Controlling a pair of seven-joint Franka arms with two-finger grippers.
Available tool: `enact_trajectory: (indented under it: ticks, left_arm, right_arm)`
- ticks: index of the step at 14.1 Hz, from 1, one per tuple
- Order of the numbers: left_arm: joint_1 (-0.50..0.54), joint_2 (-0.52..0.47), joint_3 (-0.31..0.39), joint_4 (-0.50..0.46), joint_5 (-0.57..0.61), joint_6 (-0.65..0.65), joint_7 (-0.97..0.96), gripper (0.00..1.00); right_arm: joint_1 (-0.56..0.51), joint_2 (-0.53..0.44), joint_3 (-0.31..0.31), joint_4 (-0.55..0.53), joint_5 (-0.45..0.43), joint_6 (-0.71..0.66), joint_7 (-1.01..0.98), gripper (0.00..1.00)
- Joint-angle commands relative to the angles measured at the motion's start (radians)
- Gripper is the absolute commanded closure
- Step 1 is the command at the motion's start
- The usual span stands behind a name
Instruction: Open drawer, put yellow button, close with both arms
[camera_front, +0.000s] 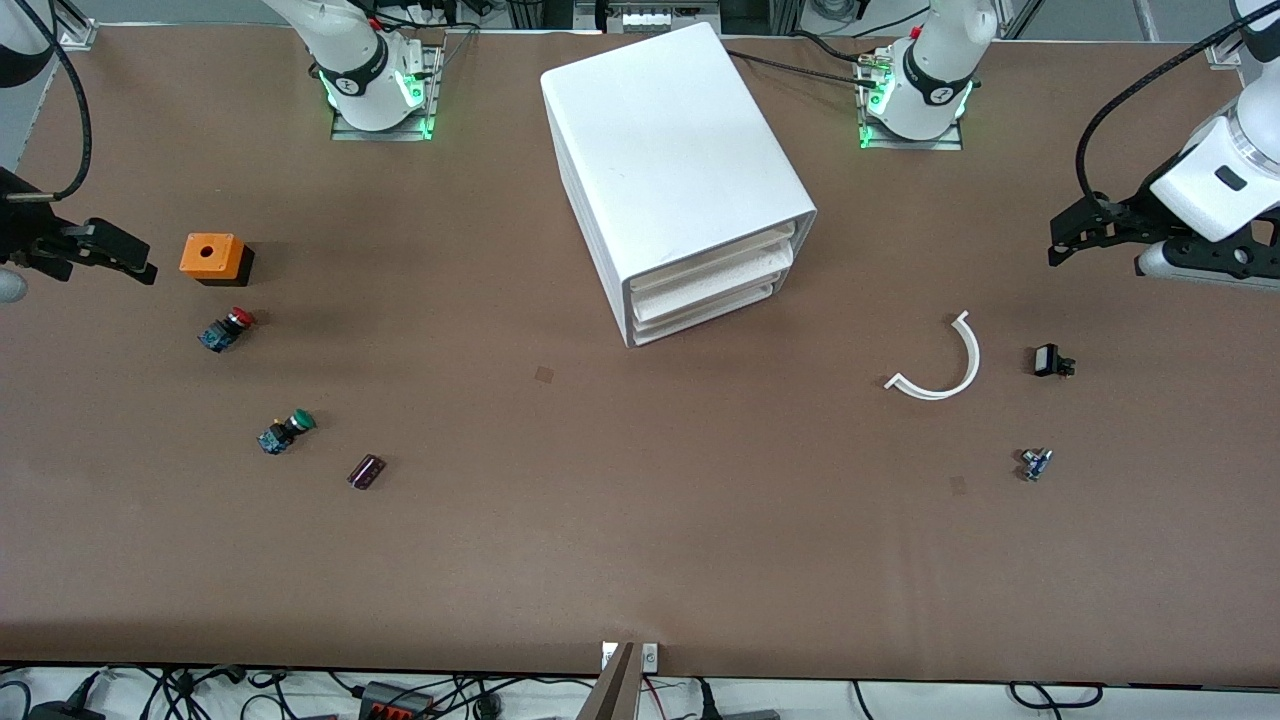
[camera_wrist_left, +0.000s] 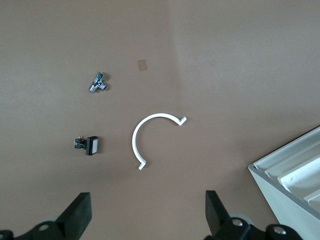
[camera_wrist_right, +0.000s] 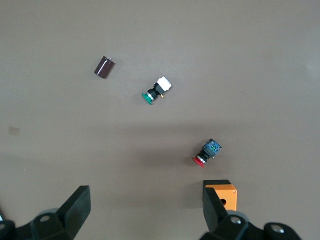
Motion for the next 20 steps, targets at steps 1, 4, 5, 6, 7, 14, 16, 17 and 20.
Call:
enact_trajectory:
  ticks: [1,4,5,6,7,14,16,17,20]
  left_arm:
    - [-0.011,-0.017,0.017,-0.010,0.008,-0.016,0.026,0.00]
    - [-0.011,-0.011,0.011,0.007,0.009,-0.033,0.024,0.00]
    - [-0.011,-0.011,0.008,0.009,0.009,-0.033,0.023,0.00]
    - [-0.013,-0.011,0.006,0.009,0.009,-0.033,0.023,0.00]
    - [-0.011,-0.011,0.006,0.009,0.009,-0.033,0.023,0.00]
    - [-0.016,-0.010,0.002,0.018,0.009,-0.034,0.023,0.00]
    - [-0.016,-0.010,0.002,0.018,0.009,-0.039,0.023,0.00]
    - [-0.016,-0.010,0.002,0.023,0.009,-0.047,0.021,0.00]
    - [-0.016,-0.008,0.002,0.027,0.009,-0.059,0.023,0.00]
  right_arm:
    - [0.005,-0.008,0.002,0.007,0.001,-0.003,0.013,0.00]
    - [0.006,-0.014,0.002,0.007,0.001,-0.006,0.011,0.00]
    - [0.006,-0.015,0.002,0.007,-0.001,-0.006,0.011,0.00]
    - [0.006,-0.015,0.004,0.007,-0.001,-0.006,0.011,0.00]
    - [0.006,-0.016,0.004,0.007,0.001,-0.007,0.006,0.00]
    - [0.035,-0.018,0.005,-0.002,-0.004,-0.003,0.009,0.00]
    - [0.051,-0.018,0.005,-0.005,-0.010,-0.004,0.009,0.00]
    - [0.051,-0.018,0.005,-0.005,-0.011,-0.004,0.009,0.00]
    - [0.051,-0.018,0.005,-0.005,-0.010,-0.003,0.009,0.00]
